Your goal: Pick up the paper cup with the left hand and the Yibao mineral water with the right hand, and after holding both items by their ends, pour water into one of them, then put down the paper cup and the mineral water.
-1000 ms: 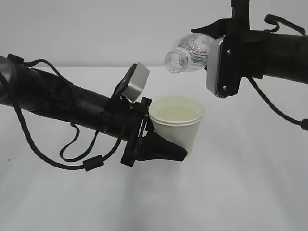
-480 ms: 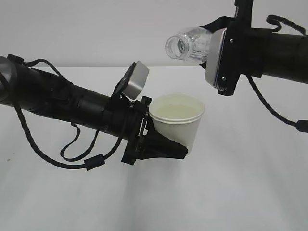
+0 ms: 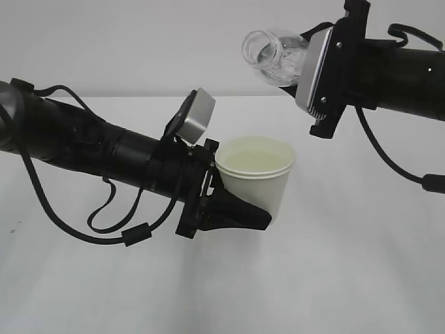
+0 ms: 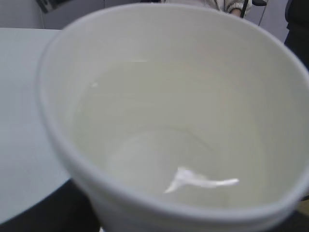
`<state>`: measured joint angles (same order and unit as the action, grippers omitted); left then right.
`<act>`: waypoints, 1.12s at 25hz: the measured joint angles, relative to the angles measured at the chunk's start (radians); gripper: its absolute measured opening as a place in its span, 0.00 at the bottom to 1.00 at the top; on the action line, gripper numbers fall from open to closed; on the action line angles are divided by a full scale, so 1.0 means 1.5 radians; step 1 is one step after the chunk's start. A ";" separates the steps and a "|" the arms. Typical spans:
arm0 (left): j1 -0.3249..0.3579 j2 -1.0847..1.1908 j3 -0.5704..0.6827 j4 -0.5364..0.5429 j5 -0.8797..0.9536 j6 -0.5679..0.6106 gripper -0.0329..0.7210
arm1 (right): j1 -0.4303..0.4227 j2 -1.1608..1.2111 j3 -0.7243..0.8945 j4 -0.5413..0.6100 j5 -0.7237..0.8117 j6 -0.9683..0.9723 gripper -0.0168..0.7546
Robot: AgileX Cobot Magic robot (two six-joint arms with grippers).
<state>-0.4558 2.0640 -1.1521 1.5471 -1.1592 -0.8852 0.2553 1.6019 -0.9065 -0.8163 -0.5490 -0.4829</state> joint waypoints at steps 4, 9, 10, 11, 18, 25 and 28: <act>0.000 0.000 0.000 0.000 0.000 0.000 0.61 | 0.000 0.000 0.000 0.000 0.000 0.022 0.54; 0.000 0.000 0.000 0.000 0.000 0.000 0.61 | 0.000 0.000 0.000 0.000 0.000 0.059 0.54; 0.000 0.000 0.000 0.000 0.000 0.000 0.61 | 0.000 0.000 0.000 0.000 0.000 0.067 0.54; 0.000 0.000 0.000 0.000 0.000 0.000 0.61 | 0.000 0.000 0.000 0.000 0.000 0.076 0.54; 0.000 0.000 0.000 0.000 0.000 0.000 0.61 | 0.000 0.000 0.000 0.000 0.000 0.121 0.54; 0.000 0.000 0.000 0.000 0.000 0.000 0.61 | 0.000 0.000 0.000 0.000 0.000 0.158 0.54; 0.000 0.000 0.000 0.000 0.000 0.000 0.61 | 0.000 0.000 0.000 0.000 0.000 0.182 0.54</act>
<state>-0.4558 2.0640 -1.1521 1.5467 -1.1592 -0.8852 0.2553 1.6019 -0.9065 -0.8163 -0.5490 -0.2098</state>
